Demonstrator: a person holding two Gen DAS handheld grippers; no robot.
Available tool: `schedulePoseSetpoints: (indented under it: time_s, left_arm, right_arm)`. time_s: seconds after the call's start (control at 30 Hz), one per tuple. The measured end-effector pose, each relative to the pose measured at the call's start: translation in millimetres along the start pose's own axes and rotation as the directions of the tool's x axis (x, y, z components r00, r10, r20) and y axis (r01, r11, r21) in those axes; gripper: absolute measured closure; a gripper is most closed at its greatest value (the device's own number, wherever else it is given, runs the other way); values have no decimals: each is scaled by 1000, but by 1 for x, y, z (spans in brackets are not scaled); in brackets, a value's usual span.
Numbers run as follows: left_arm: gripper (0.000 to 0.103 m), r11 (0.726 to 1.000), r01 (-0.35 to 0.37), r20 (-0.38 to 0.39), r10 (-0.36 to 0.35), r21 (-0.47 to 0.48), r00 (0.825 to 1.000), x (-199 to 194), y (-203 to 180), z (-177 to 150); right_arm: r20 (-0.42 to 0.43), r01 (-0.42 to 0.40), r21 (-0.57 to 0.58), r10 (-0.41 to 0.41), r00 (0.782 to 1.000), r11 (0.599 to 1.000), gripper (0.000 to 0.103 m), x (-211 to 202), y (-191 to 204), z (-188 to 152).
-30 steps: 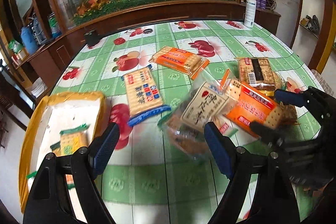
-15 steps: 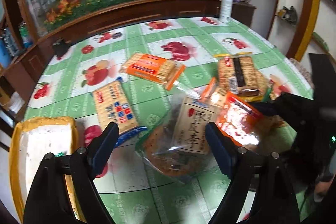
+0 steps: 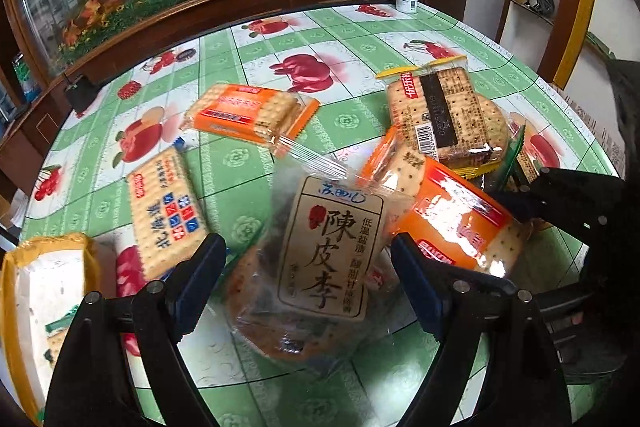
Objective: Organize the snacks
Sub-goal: 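Grasp the clear plum-candy bag with the left tool while the right grasps the orange cracker pack, then carry both packs into the tray and open both tools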
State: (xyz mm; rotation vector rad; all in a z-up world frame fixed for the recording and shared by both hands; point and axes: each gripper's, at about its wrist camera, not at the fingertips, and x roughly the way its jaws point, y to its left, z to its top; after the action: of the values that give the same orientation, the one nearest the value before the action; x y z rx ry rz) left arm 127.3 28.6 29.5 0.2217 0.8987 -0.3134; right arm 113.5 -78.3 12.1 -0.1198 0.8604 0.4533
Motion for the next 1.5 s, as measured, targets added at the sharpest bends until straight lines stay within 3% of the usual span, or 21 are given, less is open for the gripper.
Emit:
schedulePoseSetpoints:
  time_s: [0.03, 0.07, 0.1, 0.27, 0.47, 0.7, 0.87, 1.5]
  left_arm:
    - [20, 1000, 2, -3, -2, -10, 1000, 2, 1, 0]
    - [35, 1000, 4, -14, -5, -22, 1000, 5, 1, -1]
    - [41, 1000, 6, -30, -6, -30, 1000, 8, 2, -2]
    - [53, 997, -1, -9, 1, -74, 1000, 2, 6, -6]
    - [56, 990, -6, 33, 11, -138, 999, -16, 11, -20]
    - [56, 980, -80, 116, 102, -183, 988, -68, 9, -48]
    - [56, 967, -133, 133, 164, -219, 977, -99, 15, -68]
    - [55, 879, -253, 120, 325, -404, 938, -165, 89, -145]
  right_arm:
    - [-2, -1, 10, 1, 1000, 1000, 48, -1, -1, -1]
    - [-2, -4, 20, 4, 1000, 1000, 48, -3, -3, -3]
    - [-2, -8, 27, 8, 1000, 1000, 48, -4, -4, -4]
    - [5, -13, 64, 13, 1000, 998, 48, -16, -6, -10]
    - [41, -23, 113, 18, 999, 993, 48, -42, -9, -25]
    - [96, -38, 152, 23, 995, 988, 48, -77, -8, -43]
    - [118, -46, 156, 28, 993, 987, 48, -91, -1, -49]
    - [136, -129, 24, 124, 983, 991, 48, -98, 92, -34]
